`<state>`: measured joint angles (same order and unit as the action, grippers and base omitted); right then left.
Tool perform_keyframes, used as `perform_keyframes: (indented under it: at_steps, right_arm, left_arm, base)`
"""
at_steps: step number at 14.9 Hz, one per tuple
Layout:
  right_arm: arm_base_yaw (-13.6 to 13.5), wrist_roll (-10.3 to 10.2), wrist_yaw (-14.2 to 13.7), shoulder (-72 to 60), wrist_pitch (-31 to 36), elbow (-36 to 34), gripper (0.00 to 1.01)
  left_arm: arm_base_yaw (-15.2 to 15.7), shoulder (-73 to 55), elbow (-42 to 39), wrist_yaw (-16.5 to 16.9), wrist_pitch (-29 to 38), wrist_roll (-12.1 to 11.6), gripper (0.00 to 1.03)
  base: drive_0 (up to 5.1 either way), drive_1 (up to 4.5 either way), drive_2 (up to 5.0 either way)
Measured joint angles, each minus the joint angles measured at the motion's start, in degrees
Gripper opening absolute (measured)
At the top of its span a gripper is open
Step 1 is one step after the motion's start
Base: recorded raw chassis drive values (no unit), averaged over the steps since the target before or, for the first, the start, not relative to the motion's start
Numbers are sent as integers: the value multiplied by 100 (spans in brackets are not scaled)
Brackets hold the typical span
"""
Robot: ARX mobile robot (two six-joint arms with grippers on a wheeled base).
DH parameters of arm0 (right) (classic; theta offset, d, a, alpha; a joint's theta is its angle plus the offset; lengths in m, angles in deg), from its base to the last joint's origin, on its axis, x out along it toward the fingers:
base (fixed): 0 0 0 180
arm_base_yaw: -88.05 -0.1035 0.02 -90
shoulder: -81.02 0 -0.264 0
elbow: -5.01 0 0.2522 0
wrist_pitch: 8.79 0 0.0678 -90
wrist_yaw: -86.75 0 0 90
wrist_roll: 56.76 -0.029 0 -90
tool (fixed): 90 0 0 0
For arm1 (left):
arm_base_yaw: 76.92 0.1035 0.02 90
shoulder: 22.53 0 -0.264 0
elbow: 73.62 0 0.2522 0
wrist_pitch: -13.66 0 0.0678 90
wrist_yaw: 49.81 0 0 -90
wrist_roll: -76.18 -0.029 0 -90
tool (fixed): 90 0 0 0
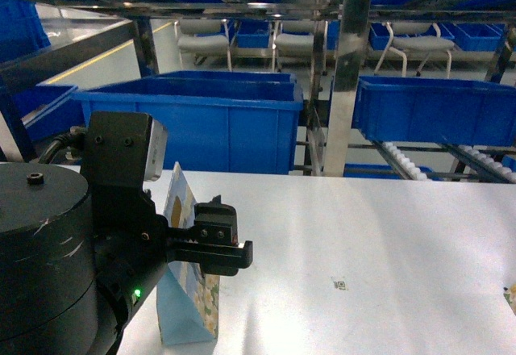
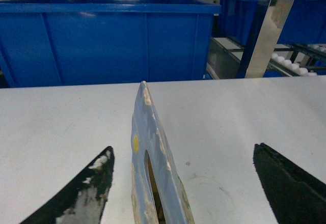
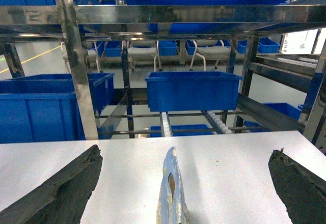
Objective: Move flower gift bag to table near conveyor
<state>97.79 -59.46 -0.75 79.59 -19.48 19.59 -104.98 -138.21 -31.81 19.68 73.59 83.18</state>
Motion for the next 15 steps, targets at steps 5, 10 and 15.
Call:
perform_keyframes:
  at_steps: [5, 10, 15]
  right_arm:
    - [2, 0, 0, 0, 0, 0, 98]
    - [2, 0, 0, 0, 0, 0, 98]
    - [0, 0, 0, 0, 0, 0, 98]
  left_arm:
    - [17, 1082, -306, 144, 0, -575, 98]
    - [1377, 1851, -955, 1029, -2, -479, 98]
    - [2769, 3213, -1475, 1947, -2, -96, 98]
  base:
    - [0, 0, 0]
    - [0, 0, 0]
    - [0, 0, 0]
